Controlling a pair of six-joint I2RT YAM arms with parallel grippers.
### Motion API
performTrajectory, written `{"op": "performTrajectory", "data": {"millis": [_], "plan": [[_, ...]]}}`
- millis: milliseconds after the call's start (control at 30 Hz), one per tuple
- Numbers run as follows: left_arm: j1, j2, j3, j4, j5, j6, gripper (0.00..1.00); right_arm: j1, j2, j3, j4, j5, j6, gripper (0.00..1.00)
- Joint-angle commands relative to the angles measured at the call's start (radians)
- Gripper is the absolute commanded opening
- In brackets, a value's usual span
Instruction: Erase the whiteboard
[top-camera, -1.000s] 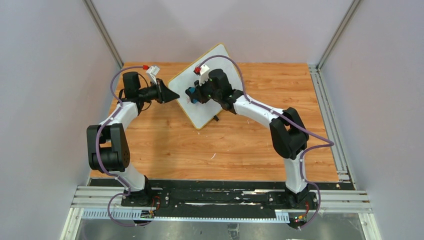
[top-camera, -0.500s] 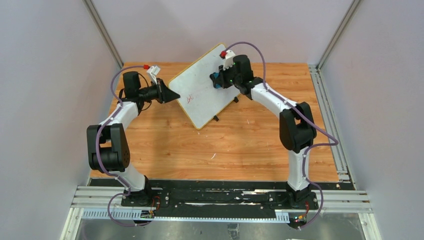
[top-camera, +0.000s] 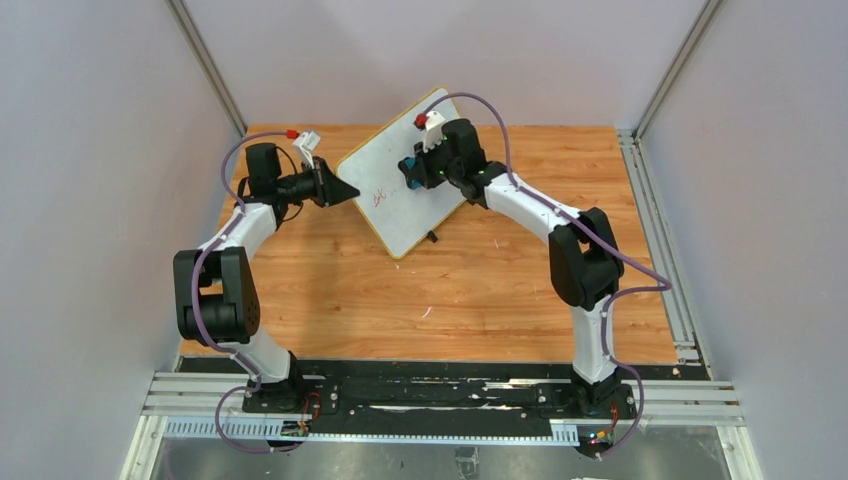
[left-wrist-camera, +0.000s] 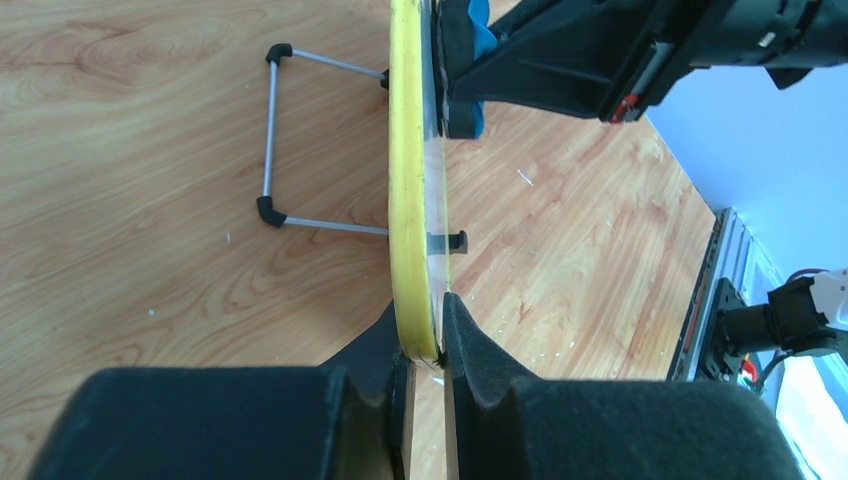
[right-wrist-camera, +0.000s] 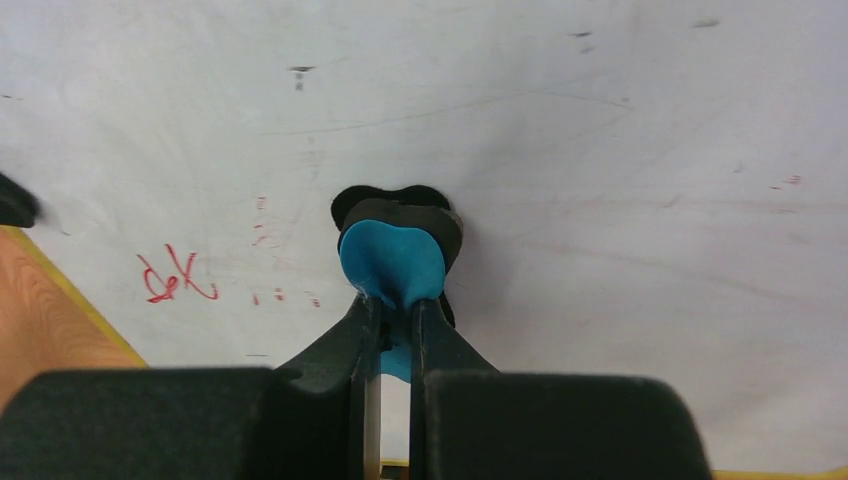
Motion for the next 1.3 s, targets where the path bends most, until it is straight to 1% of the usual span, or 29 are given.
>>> {"op": "performTrajectory", "data": {"millis": [0,200,467,567,867,1267], "plan": [[-0.018,0.023,0.002,-0.034,-0.032,0.090,0.00,0.094,0.037,0.028,0.011,-0.009,-0.003,0.01],[-0.018,0.025,0.003,-0.035,-0.030,0.090,0.00,0.192,0.050,0.035,0.015,-0.009,-0.015,0.01],[-0.016,0.027,0.005,-0.038,-0.029,0.090,0.00,0.252,0.049,-0.002,0.031,-0.010,-0.020,0.01],[-0.016,0.025,0.005,-0.037,-0.028,0.089,0.00,0.252,0.056,-0.006,0.033,0.013,-0.028,0.00],[-0.016,0.011,0.005,-0.039,-0.024,0.085,0.00,0.183,0.049,-0.033,0.041,0.064,-0.033,0.00],[-0.016,-0.016,0.011,-0.054,-0.017,0.083,0.00,0.023,-0.043,-0.136,0.063,0.103,-0.033,0.00]]}}
